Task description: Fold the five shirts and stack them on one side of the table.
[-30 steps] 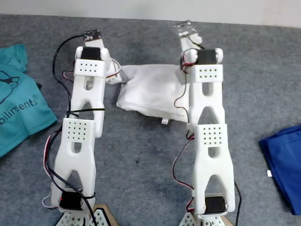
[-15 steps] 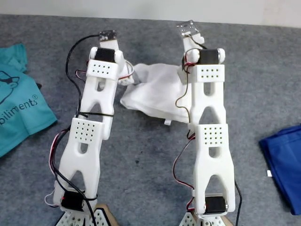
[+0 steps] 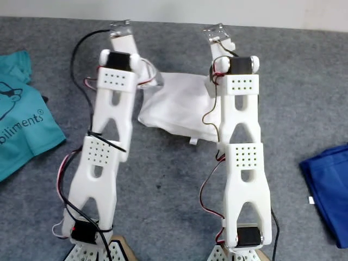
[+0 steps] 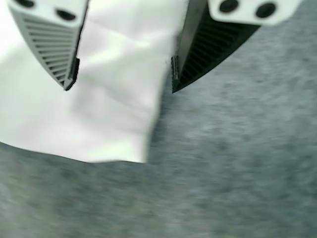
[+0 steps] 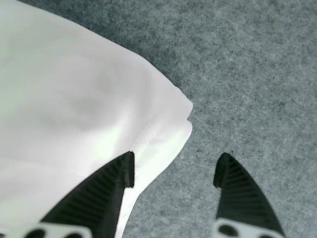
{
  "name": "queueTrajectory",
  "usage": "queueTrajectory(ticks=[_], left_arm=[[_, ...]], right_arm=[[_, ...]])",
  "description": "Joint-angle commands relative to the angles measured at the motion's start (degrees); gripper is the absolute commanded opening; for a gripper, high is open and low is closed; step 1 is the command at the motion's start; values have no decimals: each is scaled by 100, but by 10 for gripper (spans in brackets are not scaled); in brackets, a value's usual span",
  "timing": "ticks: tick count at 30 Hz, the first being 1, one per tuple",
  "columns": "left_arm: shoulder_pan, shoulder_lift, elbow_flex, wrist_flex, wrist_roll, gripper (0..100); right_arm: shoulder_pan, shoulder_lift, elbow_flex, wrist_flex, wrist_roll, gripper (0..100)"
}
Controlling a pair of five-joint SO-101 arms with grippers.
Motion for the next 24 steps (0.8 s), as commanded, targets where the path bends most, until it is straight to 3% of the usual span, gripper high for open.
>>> queueTrajectory(ticks=[1, 5, 12, 18, 24], left_arm=[[558, -286, -303, 18, 62, 312], [892, 57, 31, 0, 35, 312], [629, 1015, 136, 18, -571, 289], [110, 1015, 22, 9, -624, 159], [-277, 1015, -303, 44, -615, 152]], right_arm=[[-66, -277, -699, 31, 53, 176], [-48, -277, -699, 31, 44, 2], [-48, -31, -699, 31, 62, 25], [-40, 207, -699, 31, 62, 6], [-40, 198, -699, -92, 26, 6]])
